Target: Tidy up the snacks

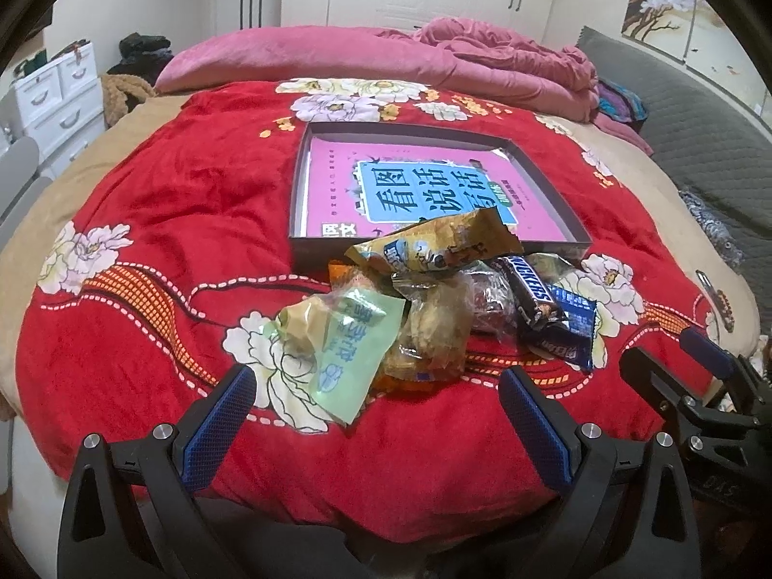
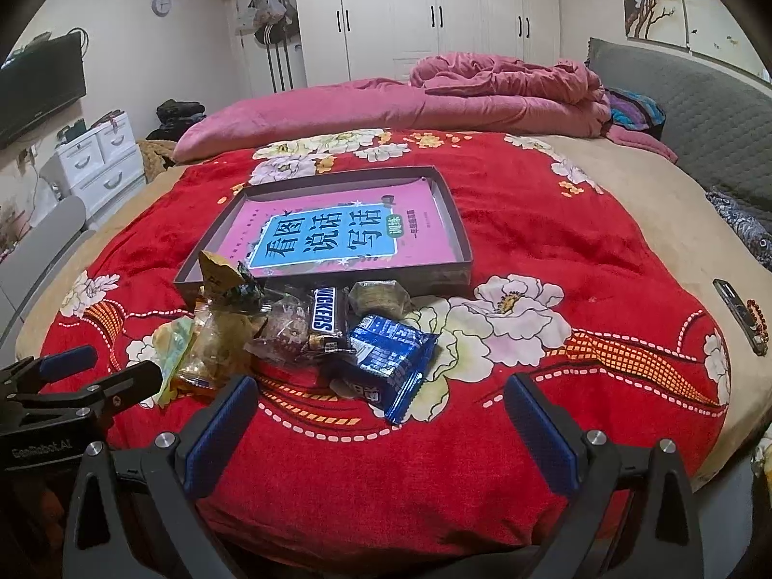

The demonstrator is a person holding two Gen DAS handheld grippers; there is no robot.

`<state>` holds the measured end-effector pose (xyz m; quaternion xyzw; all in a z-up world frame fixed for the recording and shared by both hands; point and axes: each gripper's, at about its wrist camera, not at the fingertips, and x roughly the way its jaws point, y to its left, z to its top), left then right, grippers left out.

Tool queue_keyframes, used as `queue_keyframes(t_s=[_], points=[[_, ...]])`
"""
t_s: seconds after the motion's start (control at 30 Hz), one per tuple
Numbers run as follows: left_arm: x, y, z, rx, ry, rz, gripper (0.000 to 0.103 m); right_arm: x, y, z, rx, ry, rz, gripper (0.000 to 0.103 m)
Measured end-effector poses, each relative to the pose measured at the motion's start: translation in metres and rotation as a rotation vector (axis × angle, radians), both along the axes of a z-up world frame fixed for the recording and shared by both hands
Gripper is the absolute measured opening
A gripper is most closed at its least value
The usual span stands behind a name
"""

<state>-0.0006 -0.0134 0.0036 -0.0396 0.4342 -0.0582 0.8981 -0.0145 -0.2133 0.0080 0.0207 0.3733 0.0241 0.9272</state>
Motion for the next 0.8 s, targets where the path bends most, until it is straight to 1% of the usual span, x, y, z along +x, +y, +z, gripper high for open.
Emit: queue_keyframes(t_s=[0.17,0.37,0.53,0.8], points=[[0.005,0.001,-0.002,-0.008,0.003,0.002,0.100,0.004,0.000,-0.003,0.006,0.010,-0.002,0.103],[0.012,0.001,-0.003,-0.014,-0.014,0.004,0.100,0.007,0.000,-0.005,0.012,0.014,0.002,0.103],[0.019,0.003,-0.003,-0.035,-0.024,0.006,0.100,0.013,0.001,-0.009,0.024,0.025,0.013,0.103],[0.030,-0.003,-0.005,-0.046,-0.026,-0.028,0.100,0.028,0.004,-0.014,0.028,0.031,0.040,0.103]])
